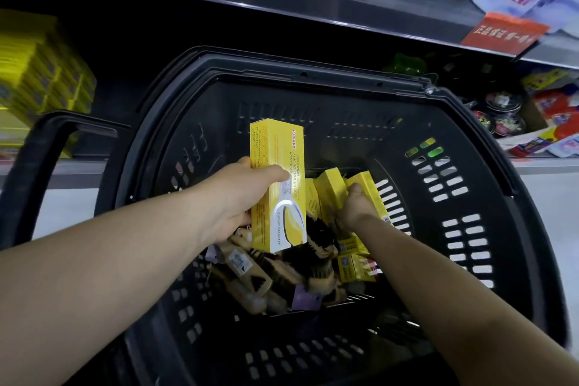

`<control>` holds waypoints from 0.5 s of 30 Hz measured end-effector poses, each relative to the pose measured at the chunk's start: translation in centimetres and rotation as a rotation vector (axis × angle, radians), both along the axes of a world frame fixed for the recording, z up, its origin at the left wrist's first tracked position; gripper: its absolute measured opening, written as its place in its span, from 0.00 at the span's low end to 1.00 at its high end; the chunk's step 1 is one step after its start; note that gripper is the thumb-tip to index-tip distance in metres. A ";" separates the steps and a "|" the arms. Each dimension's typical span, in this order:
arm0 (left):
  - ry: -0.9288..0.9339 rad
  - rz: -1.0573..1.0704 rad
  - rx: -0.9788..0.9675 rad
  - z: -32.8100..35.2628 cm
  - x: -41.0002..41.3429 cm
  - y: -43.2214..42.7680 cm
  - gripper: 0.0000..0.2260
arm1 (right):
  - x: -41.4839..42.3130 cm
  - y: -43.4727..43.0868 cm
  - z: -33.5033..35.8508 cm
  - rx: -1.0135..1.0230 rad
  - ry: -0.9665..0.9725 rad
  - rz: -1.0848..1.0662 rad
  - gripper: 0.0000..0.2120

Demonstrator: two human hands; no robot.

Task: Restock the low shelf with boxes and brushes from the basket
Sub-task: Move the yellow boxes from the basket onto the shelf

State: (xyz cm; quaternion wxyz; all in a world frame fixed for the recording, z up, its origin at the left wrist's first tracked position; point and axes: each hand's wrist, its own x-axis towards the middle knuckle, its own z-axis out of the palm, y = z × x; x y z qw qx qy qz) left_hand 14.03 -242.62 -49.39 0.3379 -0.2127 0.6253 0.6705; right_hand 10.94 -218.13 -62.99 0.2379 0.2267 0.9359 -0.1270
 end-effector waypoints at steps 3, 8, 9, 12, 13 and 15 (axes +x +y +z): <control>0.031 -0.002 0.014 0.2 -0.2 0.5 0.14 | -0.2 -1.0 3.1 -0.042 -0.007 0.029 0.34; 0.081 0.028 0.054 2.0 -0.2 1.1 0.17 | 0.6 -2.1 13.3 -0.487 0.179 -0.202 0.24; 0.095 0.035 0.091 2.7 -0.3 1.0 0.17 | 1.2 -2.4 15.6 -0.611 0.187 -0.272 0.23; 0.172 0.084 0.190 4.6 -0.8 0.0 0.15 | 3.4 -3.9 21.2 -1.053 0.203 -0.465 0.15; 0.198 0.110 0.208 5.3 -0.9 -0.5 0.14 | 4.1 -4.6 22.7 -1.183 0.202 -0.502 0.14; 0.227 0.174 0.243 6.5 -0.7 -1.8 0.14 | 5.1 -6.7 24.8 -1.353 0.186 -0.491 0.18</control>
